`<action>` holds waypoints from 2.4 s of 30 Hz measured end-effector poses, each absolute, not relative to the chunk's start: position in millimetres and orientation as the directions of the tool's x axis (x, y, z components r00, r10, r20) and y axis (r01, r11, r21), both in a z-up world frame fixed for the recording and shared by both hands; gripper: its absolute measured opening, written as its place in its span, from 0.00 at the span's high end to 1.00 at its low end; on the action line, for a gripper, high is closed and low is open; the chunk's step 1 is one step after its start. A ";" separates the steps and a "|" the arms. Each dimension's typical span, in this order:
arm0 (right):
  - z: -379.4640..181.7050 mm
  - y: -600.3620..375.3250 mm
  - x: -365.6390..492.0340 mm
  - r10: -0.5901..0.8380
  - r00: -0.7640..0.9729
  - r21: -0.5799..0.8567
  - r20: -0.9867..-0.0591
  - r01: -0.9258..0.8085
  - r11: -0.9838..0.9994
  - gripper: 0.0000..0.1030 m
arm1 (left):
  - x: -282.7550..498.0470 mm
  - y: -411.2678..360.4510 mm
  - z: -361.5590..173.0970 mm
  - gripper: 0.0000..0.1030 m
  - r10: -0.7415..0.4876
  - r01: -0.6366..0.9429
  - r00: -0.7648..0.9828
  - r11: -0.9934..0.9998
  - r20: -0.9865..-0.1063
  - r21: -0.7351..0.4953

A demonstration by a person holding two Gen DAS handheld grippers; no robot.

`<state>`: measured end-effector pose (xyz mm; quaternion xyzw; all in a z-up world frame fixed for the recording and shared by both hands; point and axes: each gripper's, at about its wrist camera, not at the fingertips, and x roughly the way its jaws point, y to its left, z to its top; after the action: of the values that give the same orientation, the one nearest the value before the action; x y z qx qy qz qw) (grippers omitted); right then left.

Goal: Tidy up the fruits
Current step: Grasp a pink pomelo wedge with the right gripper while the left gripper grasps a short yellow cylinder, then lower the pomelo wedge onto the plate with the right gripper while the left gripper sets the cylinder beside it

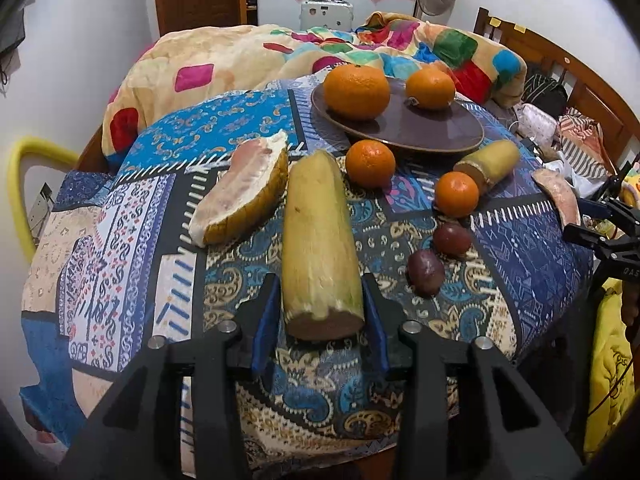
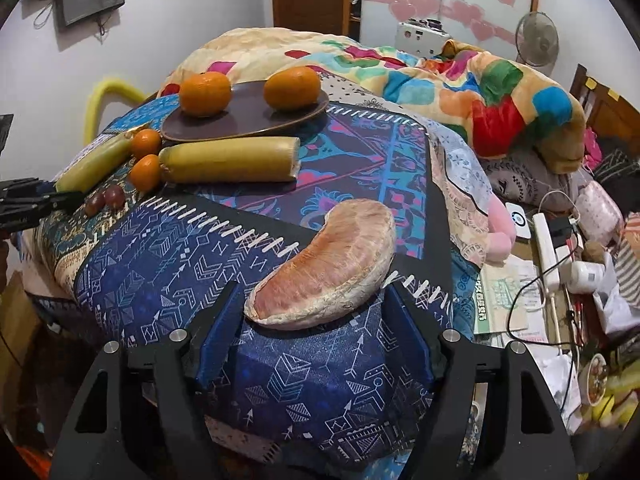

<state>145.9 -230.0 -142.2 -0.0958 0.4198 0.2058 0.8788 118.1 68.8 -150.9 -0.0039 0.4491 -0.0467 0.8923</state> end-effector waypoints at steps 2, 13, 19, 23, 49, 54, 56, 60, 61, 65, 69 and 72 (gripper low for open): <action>-141.2 -228.0 147.7 0.288 0.567 0.012 -0.771 -0.440 0.898 0.26 | 124.7 67.4 -149.7 0.56 -0.083 0.079 0.591 0.996 -0.802 -0.045; -149.0 -221.3 175.5 0.266 0.581 0.039 -0.769 -0.372 0.927 0.33 | 164.4 61.8 -153.2 0.56 -0.102 0.111 0.562 0.993 -0.821 -0.048; -148.5 -211.9 178.8 0.261 0.600 -0.003 -0.756 -0.403 0.915 0.59 | 175.2 57.8 -155.1 0.56 -0.103 0.118 0.564 0.992 -0.819 -0.043; -147.7 -212.0 178.9 0.270 0.601 0.001 -0.752 -0.409 0.913 0.60 | 178.4 60.1 -154.1 0.62 -0.101 0.101 0.570 0.994 -0.816 -0.052; -75.6 -204.9 174.8 0.340 0.730 0.025 -0.593 -0.405 0.914 0.60 | 156.8 40.6 -71.9 0.64 -0.134 0.137 0.728 0.989 -0.673 -0.049; -68.0 -192.6 182.0 0.359 0.739 0.023 -0.570 -0.422 0.906 0.60 | 166.5 31.2 -63.2 0.64 -0.160 0.158 0.740 0.985 -0.653 -0.062; -67.3 -188.3 185.1 0.367 0.740 0.022 -0.564 -0.430 0.902 0.60 | 171.2 28.3 -59.9 0.64 -0.169 0.167 0.747 0.984 -0.643 -0.064; -67.8 -177.7 195.2 0.386 0.733 0.023 -0.559 -0.452 0.892 0.60 | 180.4 25.6 -56.8 0.64 -0.184 0.179 0.753 0.981 -0.632 -0.072; -67.6 -176.1 196.8 0.389 0.733 0.023 -0.559 -0.455 0.890 0.60 | 184.0 24.9 -56.4 0.64 -0.187 0.182 0.753 0.981 -0.631 -0.073; -70.5 -164.5 212.0 0.402 0.723 0.024 -0.562 -0.472 0.881 0.60 | 195.8 25.3 -58.1 0.64 -0.197 0.192 0.754 0.978 -0.627 -0.077; -75.1 -151.2 227.2 0.412 0.709 0.026 -0.572 -0.486 0.873 0.60 | 207.9 24.8 -62.5 0.64 -0.206 0.204 0.748 0.976 -0.631 -0.077; -78.6 -140.0 240.2 0.418 0.696 0.027 -0.583 -0.498 0.867 0.60 | 217.6 23.3 -67.5 0.64 -0.208 0.214 0.743 0.974 -0.636 -0.069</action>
<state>240.2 -140.0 -78.6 -0.0667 0.2994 0.2494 0.9185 217.6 23.3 -67.5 0.0044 0.3404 -0.1131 0.9334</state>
